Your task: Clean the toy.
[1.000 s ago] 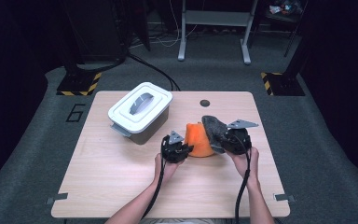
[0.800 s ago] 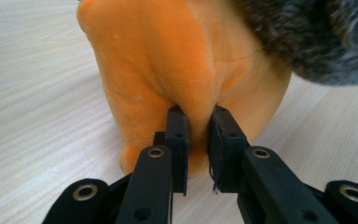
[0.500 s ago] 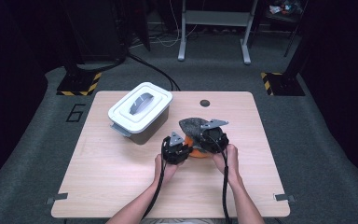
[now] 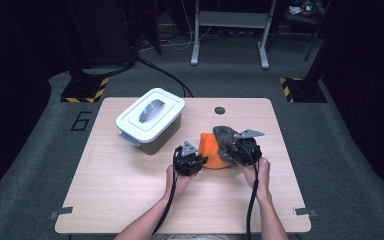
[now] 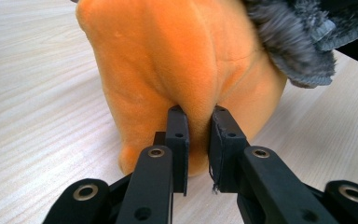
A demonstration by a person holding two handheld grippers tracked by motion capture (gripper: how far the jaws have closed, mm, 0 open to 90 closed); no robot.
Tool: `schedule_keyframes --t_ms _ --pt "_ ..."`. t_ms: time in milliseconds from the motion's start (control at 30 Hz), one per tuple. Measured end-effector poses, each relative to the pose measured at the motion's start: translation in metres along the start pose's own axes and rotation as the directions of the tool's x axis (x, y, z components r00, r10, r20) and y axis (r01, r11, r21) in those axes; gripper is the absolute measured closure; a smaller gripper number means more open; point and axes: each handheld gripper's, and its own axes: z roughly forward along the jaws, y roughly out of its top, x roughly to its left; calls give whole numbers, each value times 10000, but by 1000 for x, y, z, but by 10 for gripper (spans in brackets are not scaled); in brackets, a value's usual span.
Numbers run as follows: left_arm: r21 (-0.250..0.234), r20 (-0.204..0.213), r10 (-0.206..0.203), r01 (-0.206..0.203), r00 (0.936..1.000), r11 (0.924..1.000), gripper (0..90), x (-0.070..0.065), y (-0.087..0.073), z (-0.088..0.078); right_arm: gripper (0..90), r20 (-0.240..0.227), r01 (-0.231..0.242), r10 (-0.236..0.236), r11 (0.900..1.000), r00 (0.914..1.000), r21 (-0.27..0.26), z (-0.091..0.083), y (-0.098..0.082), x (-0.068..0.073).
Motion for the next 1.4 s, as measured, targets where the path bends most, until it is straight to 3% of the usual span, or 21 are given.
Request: schedule_keyframes --t_ms 100,333,467,833,1033,1167,1400 --pt "0 13 21 -21 10000 10000 795 0 0 0 759 171 -389 387 9991 9991 155 2 -7 -8" --pt "-50 23 -31 31 10000 10000 795 0 0 1 759 395 -796 772 9949 9962 620 12 -21 -24" --pt "-78 74 -105 106 9999 9999 795 1 -1 1 758 449 -1163 1123 9880 9927 1016 23 -31 -35" --pt "-112 66 -109 110 9999 9999 794 1 -1 1 759 348 -1404 1367 9785 9900 1513 44 -44 -43" --pt "-28 53 -66 66 10000 10000 793 2 0 0 760 300 -1603 1578 9786 9870 1293 35 -44 -49" --pt "-8 50 -30 30 10000 10000 793 3 0 0 760 281 -1686 1669 9823 9856 817 18 -42 -52" --pt "-67 56 -109 109 9999 9999 793 3 -1 0 760 -238 -1561 1561 9877 9875 6 -12 -30 -49"
